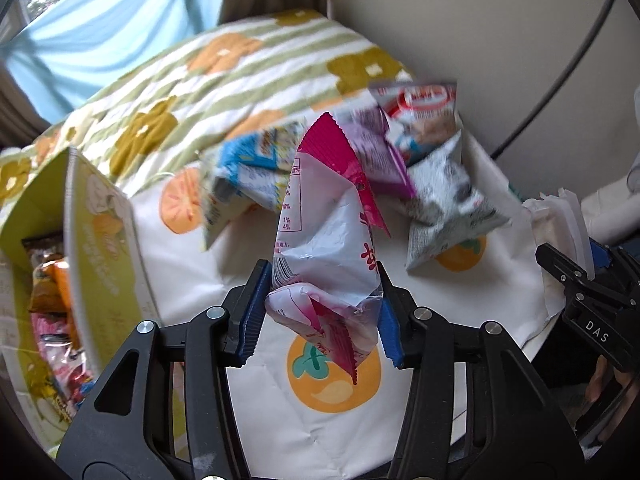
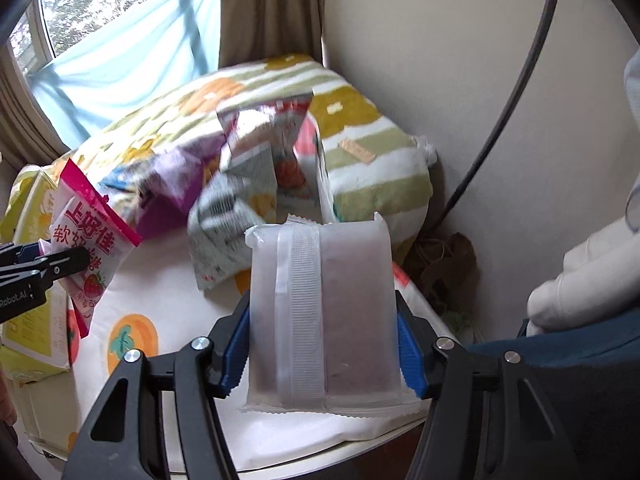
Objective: Organize snacks
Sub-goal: 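Carry both packets over the box and open both tools to drop them inside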
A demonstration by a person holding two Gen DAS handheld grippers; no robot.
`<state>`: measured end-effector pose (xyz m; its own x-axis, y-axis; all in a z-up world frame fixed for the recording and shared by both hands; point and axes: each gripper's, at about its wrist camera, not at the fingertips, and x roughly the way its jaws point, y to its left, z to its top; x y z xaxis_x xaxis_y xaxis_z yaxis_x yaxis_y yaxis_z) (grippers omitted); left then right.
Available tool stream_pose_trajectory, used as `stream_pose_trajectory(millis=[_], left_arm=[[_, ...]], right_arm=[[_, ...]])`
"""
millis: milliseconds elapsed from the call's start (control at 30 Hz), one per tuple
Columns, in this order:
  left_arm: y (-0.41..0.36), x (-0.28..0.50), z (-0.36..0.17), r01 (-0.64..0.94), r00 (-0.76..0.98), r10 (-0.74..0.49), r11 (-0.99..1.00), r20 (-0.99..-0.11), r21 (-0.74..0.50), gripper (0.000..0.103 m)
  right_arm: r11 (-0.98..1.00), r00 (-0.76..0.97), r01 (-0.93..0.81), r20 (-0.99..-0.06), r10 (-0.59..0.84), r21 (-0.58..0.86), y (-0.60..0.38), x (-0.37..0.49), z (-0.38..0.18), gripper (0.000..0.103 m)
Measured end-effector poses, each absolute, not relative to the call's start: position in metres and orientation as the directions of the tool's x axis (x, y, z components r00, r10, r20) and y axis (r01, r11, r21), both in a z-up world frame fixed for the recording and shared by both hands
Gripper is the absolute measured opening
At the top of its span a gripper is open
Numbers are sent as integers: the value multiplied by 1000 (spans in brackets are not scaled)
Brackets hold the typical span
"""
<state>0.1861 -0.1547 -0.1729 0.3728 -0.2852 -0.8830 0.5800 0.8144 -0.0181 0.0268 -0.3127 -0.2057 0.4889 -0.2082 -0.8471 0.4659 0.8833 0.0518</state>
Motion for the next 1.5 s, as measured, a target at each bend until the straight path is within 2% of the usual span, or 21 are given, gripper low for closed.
stream_pose_trajectory(millis=[233, 500, 767, 1100, 1367, 1433, 1467, 1500], left_arm=[[-125, 204, -129, 445, 500, -259, 895, -827, -12, 45], [-44, 215, -82, 216, 635, -127, 976, -762, 17, 45], [52, 236, -70, 78, 668, -51, 997, -743, 2, 45], [139, 284, -90, 74, 642, -70, 997, -764, -28, 45], [165, 328, -140, 137, 524, -134, 988, -841, -72, 45], [169, 334, -149, 144, 499, -135, 987, -856, -72, 53], [170, 336, -154, 151, 487, -142, 986, -862, -76, 65], [172, 336, -156, 154, 483, -145, 985, -864, -79, 83]], right_arm=[[947, 594, 317, -787, -165, 41, -299, 59, -166, 58], [995, 680, 22, -731, 53, 93, -248, 124, -135, 58], [972, 682, -197, -694, 231, 130, -154, 172, -109, 58], [950, 625, -258, -719, 305, 178, -54, 239, -109, 58], [965, 577, -206, -776, 255, 164, -6, 273, -134, 58], [970, 567, -189, -789, 236, 154, 0, 279, -140, 58], [972, 565, -182, -793, 227, 149, 2, 281, -142, 58], [974, 563, -177, -797, 218, 141, 4, 282, -145, 58]])
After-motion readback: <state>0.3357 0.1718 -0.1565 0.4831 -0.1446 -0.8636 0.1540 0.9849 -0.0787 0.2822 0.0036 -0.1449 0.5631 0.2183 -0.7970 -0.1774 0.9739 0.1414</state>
